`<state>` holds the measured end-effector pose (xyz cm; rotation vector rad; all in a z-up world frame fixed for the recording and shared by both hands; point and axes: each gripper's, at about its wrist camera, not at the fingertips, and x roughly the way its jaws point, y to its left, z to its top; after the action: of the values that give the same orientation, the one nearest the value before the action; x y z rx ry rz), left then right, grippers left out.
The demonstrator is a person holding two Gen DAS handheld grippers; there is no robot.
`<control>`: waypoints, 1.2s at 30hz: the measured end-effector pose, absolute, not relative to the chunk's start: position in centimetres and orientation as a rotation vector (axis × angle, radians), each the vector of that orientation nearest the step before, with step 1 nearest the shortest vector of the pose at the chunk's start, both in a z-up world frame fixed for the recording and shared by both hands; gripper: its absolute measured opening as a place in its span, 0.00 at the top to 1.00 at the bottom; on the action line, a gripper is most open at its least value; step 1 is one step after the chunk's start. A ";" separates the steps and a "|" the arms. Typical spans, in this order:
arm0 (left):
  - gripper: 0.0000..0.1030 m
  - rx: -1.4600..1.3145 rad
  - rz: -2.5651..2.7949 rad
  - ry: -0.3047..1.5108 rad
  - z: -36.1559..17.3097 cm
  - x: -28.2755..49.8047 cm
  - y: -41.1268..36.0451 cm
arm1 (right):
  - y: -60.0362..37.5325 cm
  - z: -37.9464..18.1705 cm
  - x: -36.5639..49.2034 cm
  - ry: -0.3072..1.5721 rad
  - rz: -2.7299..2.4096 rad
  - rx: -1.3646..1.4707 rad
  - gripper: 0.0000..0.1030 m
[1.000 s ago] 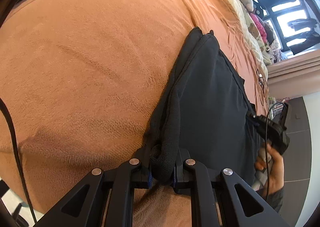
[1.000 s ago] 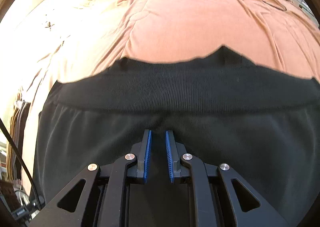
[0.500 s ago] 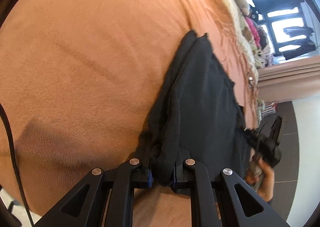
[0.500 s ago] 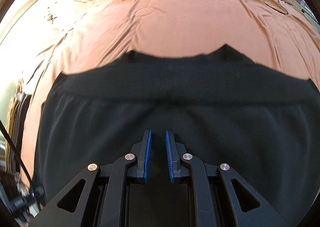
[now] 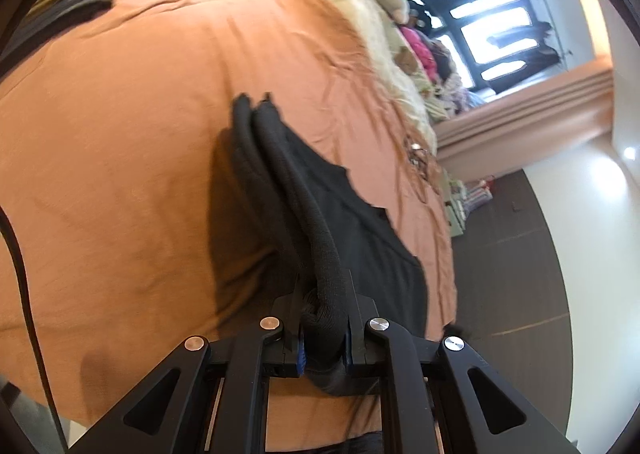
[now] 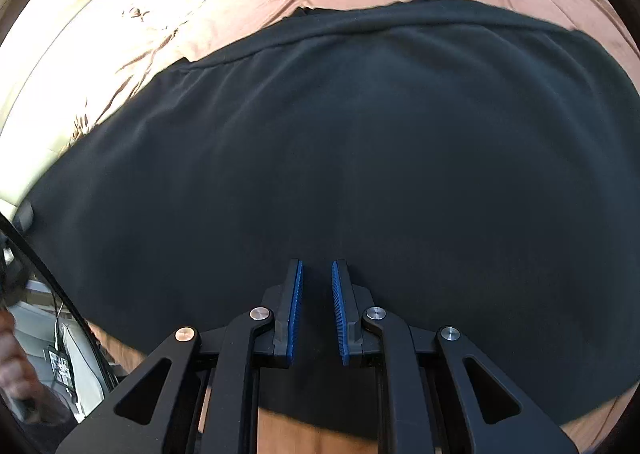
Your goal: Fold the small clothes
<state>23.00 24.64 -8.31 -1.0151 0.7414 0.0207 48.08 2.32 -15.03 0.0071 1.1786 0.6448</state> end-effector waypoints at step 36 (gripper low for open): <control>0.87 -0.594 -0.548 0.947 -2.0 40.1 -2.0 | -18.9 -10.0 37.9 0.914 0.453 0.280 0.44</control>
<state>40.06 -2.04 -2.02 -0.5938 0.9468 -0.5481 37.91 -18.90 -9.98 0.2799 0.9138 0.4530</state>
